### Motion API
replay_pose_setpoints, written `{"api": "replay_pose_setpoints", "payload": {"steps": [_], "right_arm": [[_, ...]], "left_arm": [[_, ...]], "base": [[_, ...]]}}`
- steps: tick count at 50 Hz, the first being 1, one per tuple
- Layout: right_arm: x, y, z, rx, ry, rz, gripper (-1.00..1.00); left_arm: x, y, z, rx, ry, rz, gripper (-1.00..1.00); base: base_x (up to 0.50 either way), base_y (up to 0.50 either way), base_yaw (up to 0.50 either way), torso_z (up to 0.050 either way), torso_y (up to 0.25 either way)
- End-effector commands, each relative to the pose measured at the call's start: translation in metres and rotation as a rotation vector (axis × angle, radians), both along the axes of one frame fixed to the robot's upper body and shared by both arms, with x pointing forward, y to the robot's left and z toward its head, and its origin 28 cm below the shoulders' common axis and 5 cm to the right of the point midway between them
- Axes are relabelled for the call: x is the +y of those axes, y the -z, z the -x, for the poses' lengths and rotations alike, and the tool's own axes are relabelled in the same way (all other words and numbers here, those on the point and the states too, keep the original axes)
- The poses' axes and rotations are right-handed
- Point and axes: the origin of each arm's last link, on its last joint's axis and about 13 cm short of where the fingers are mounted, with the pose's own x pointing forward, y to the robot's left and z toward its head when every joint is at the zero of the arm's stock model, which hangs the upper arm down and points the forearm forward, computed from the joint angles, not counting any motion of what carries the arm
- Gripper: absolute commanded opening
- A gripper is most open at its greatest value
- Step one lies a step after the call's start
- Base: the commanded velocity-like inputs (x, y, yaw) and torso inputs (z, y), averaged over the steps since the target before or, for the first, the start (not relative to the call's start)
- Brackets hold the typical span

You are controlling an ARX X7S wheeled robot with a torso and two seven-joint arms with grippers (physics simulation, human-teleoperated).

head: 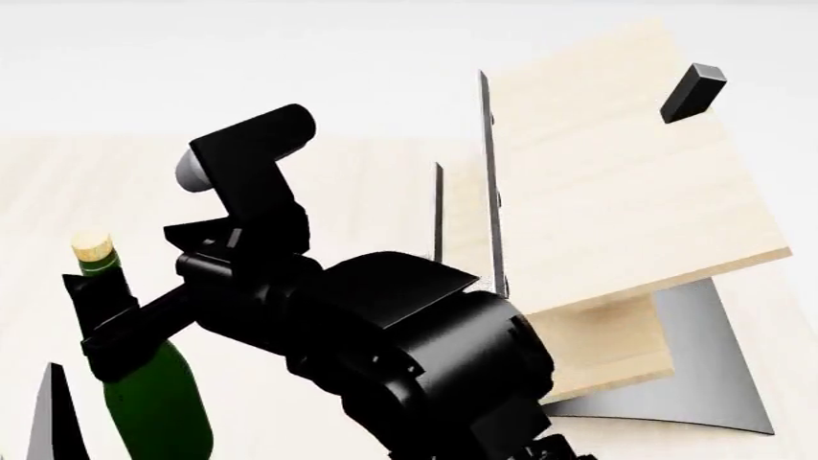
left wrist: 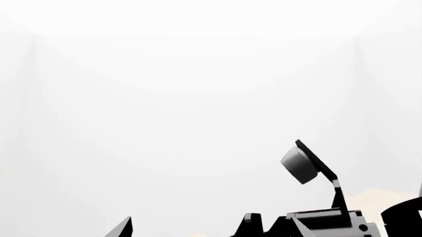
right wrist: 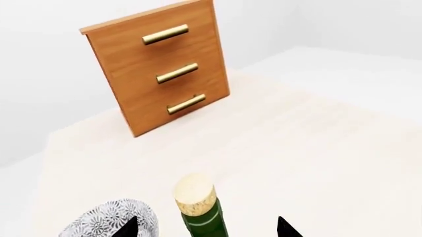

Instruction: Put the wine bottle on the wine rack.

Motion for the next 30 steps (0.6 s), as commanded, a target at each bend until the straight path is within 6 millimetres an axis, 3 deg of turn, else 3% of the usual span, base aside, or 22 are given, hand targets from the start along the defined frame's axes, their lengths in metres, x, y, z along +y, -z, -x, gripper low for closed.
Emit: {"api": "replay_pose_setpoints", "payload": {"steps": [1, 16, 30], "right_arm": [[0.01, 0.008, -0.011, -0.011, 0.022, 0.004, 1.0], [0.024, 0.017, -0.022, 0.021, 0.022, -0.045, 1.0], [0.022, 0.032, -0.026, 0.025, 0.068, -0.067, 1.0]], "left_arm": [[-0.001, 0.0, -0.001, 0.002, 0.004, 0.001, 1.0], [-0.001, 0.001, -0.001, 0.003, 0.008, 0.001, 1.0], [-0.002, 0.002, -0.001, 0.004, 0.01, -0.001, 1.0]], "base": [[0.0, 0.0, 0.0, 0.0, 0.0], [0.0, 0.0, 0.0, 0.0, 0.0], [0.0, 0.0, 0.0, 0.0, 0.0]]}}
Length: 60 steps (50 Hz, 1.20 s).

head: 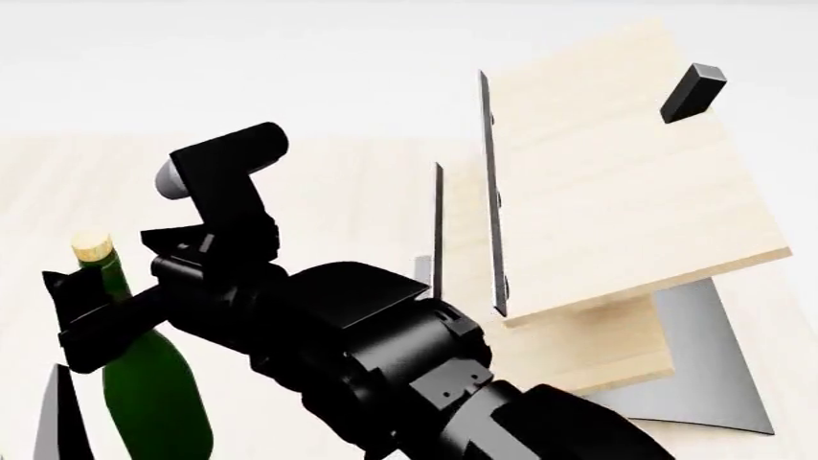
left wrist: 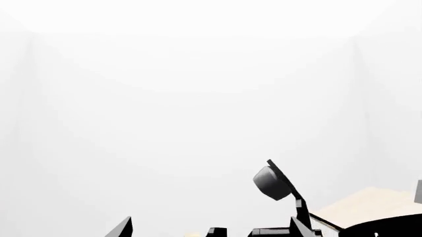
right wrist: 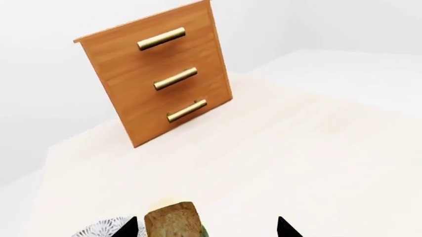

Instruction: Put the wine bottle on the wine rack.

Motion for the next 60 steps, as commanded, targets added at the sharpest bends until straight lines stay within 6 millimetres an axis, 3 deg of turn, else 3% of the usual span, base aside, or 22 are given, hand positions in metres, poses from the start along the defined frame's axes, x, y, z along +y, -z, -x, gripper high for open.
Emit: {"api": "replay_pose_setpoints", "payload": {"steps": [1, 5, 6, 14, 21, 36, 46, 60], "right_arm": [[-0.006, 0.008, -0.007, -0.003, 0.066, -0.015, 1.0], [-0.006, 0.007, -0.007, 0.002, 0.069, -0.02, 1.0], [-0.005, 0.007, -0.006, -0.001, 0.073, -0.018, -1.0], [-0.005, 0.008, -0.006, -0.009, 0.081, -0.023, -1.0], [-0.005, -0.005, -0.011, -0.031, 0.121, -0.061, -1.0], [-0.042, -0.103, -0.006, -0.182, 0.217, -0.221, -1.0], [-0.067, -0.131, -0.011, -0.165, 0.329, -0.308, -1.0], [-0.106, -0.172, -0.002, -0.147, 0.478, -0.453, -1.0]], "left_arm": [[-0.001, 0.001, 0.0, 0.001, 0.003, -0.002, 1.0], [-0.001, 0.001, 0.0, 0.001, 0.003, -0.001, 1.0], [-0.001, 0.0, 0.0, 0.001, 0.003, -0.001, 1.0], [-0.001, 0.001, -0.001, 0.003, 0.004, -0.002, 1.0], [-0.001, 0.001, -0.001, 0.004, 0.004, -0.003, 1.0], [-0.002, 0.002, -0.001, 0.006, 0.011, -0.006, 1.0], [-0.002, 0.001, -0.001, 0.005, 0.01, -0.006, 1.0], [-0.001, 0.002, -0.001, 0.007, 0.007, -0.006, 1.0]], "base": [[0.0, 0.0, 0.0, 0.0, 0.0], [0.0, 0.0, 0.0, 0.0, 0.0], [0.0, 0.0, 0.0, 0.0, 0.0], [0.0, 0.0, 0.0, 0.0, 0.0], [0.0, 0.0, 0.0, 0.0, 0.0], [0.0, 0.0, 0.0, 0.0, 0.001], [0.0, 0.0, 0.0, 0.0, 0.0], [0.0, 0.0, 0.0, 0.0, 0.001]]}}
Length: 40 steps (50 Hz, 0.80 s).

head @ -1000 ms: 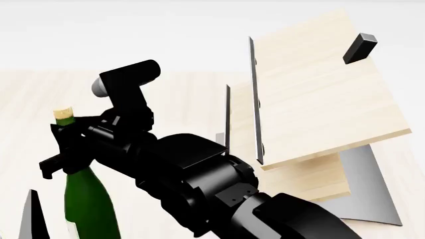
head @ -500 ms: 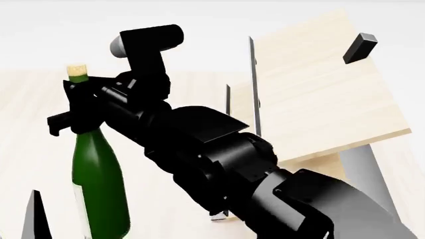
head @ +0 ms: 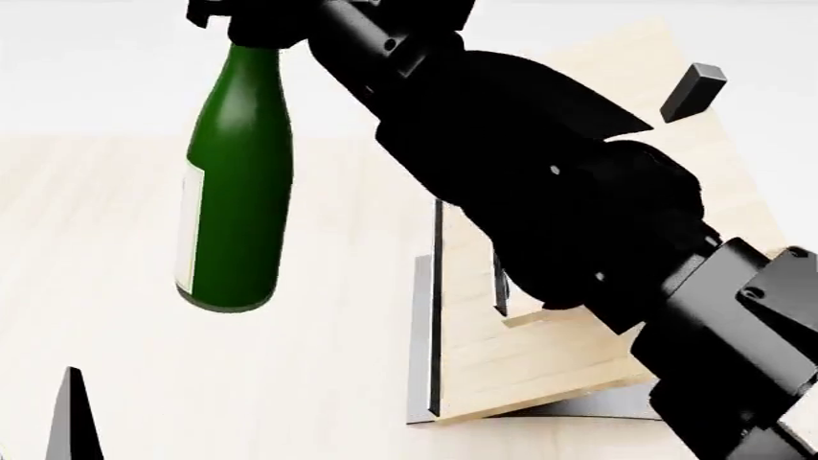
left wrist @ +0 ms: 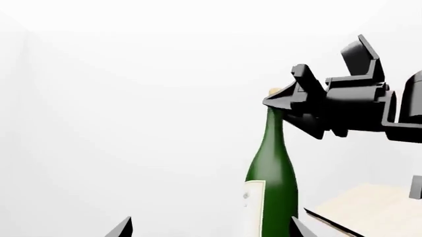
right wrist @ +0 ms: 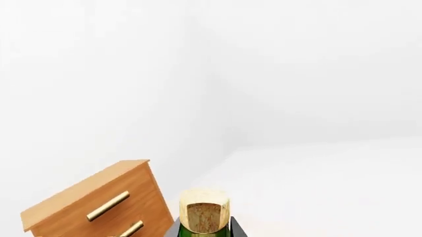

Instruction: Put the wine bottle on the wine rack.

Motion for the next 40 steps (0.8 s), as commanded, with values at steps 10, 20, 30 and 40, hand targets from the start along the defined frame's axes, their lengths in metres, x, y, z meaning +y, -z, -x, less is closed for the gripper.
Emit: {"api": "replay_pose_setpoints", "payload": {"steps": [10, 20, 30, 40], "right_arm": [[-0.06, -0.064, 0.011, -0.021, 0.194, -0.244, -1.0], [-0.095, -0.07, 0.01, 0.05, 0.268, -0.463, -1.0], [-0.128, -0.053, 0.009, 0.111, 0.342, -0.602, -1.0], [-0.148, -0.043, 0.014, 0.151, 0.373, -0.686, -1.0]], "left_arm": [[0.0, 0.0, -0.001, 0.003, -0.001, -0.001, 1.0], [-0.001, 0.0, 0.0, 0.002, 0.003, -0.001, 1.0], [0.0, 0.001, -0.001, 0.007, 0.0, -0.003, 1.0], [0.003, -0.002, -0.001, 0.0, -0.017, 0.003, 1.0]], "base": [[0.0, 0.0, 0.0, 0.0, 0.001], [0.0, 0.0, 0.0, 0.0, 0.0], [0.0, 0.0, 0.0, 0.0, 0.001], [0.0, 0.0, 0.0, 0.0, 0.001]]}}
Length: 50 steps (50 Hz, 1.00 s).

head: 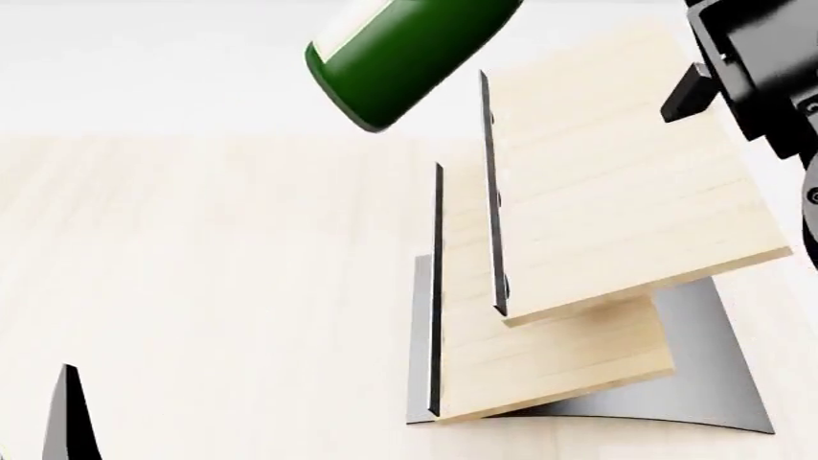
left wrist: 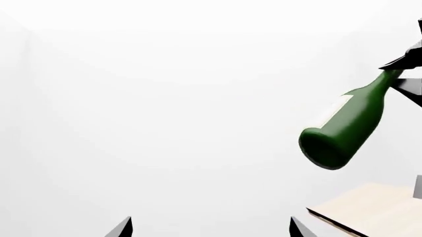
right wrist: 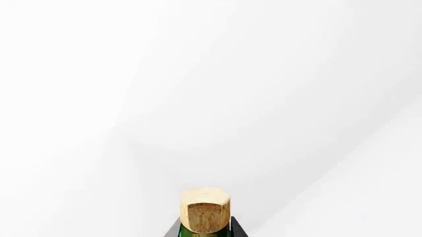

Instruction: Put the wine bottle on the wine rack.

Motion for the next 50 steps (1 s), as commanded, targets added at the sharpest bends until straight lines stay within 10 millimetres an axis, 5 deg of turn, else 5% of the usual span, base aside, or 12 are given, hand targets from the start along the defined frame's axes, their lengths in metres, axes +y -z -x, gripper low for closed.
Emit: {"api": "replay_pose_setpoints", "payload": {"steps": [1, 14, 50], "right_arm": [[-0.03, 0.006, 0.005, 0.006, 0.066, -0.105, -1.0], [-0.052, 0.022, 0.003, 0.048, 0.135, -0.199, -1.0], [-0.057, 0.054, 0.009, 0.07, 0.225, -0.229, -1.0]], "left_arm": [[0.002, -0.003, 0.001, -0.004, -0.01, 0.003, 1.0], [0.001, 0.0, -0.001, 0.003, -0.007, -0.004, 1.0], [-0.001, 0.002, -0.002, 0.009, -0.005, -0.011, 1.0]], "base": [[0.0, 0.0, 0.0, 0.0, 0.0], [0.0, 0.0, 0.0, 0.0, 0.001], [0.0, 0.0, 0.0, 0.0, 0.001]]}}
